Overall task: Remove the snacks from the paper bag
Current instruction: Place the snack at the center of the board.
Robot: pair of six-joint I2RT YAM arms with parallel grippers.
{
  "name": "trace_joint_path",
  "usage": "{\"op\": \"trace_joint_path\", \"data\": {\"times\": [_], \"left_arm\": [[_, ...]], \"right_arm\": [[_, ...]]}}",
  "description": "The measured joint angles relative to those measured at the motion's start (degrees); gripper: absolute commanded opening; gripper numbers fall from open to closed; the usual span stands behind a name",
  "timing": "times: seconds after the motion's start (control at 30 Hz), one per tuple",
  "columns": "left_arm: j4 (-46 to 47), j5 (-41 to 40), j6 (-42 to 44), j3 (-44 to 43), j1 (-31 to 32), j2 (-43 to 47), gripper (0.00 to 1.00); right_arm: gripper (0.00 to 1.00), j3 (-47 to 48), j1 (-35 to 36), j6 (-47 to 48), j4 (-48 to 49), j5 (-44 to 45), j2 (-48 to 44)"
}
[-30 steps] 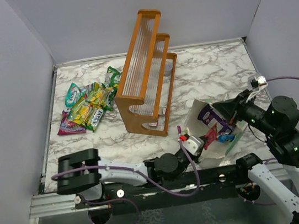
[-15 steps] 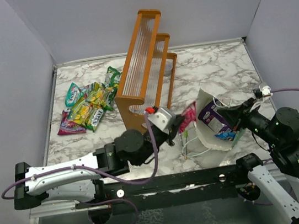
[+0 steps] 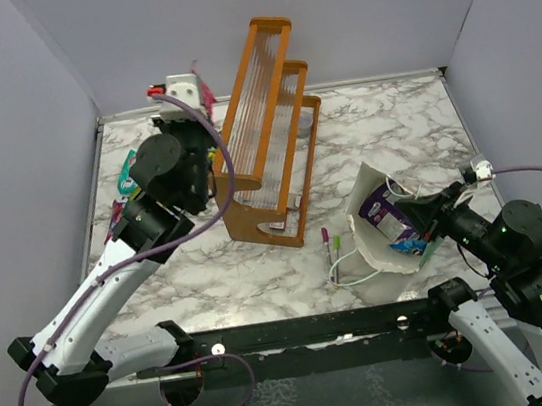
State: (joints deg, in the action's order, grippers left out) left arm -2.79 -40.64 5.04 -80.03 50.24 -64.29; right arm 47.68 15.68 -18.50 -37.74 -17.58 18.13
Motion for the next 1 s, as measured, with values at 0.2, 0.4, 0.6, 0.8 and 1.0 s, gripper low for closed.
{"op": "trace_joint_path", "data": {"times": [0.2, 0.4, 0.6, 0.8, 1.0], "left_arm": [[-0.94, 2.47, -4.57, 3.45, -21.05, -1.11, 0.0], [-3.17, 10.69, -10.82, 9.42, -36.35, -6.78, 0.0], [-7.17, 19.93, -16.28, 11.13, -45.86, -15.78, 0.0], [-7.39, 25.24, -18.05, 11.06, -48.28, -21.59, 0.0], [-8.17, 29.99, -19.98, 10.19, -49.77, -27.26, 0.0]], "right_arm": [[0.02, -0.68, 0.0, 0.35, -0.02, -0.37, -0.2], [0.02, -0.96, 0.0, 0.39, -0.02, -0.9, -0.2], [0.02, -1.01, 0.0, 0.39, -0.02, -1.09, -0.17], [0.02, -1.01, 0.0, 0.42, -0.02, -1.33, 0.26], [0.02, -1.01, 0.0, 0.55, 0.0, -1.64, 0.52]]}}
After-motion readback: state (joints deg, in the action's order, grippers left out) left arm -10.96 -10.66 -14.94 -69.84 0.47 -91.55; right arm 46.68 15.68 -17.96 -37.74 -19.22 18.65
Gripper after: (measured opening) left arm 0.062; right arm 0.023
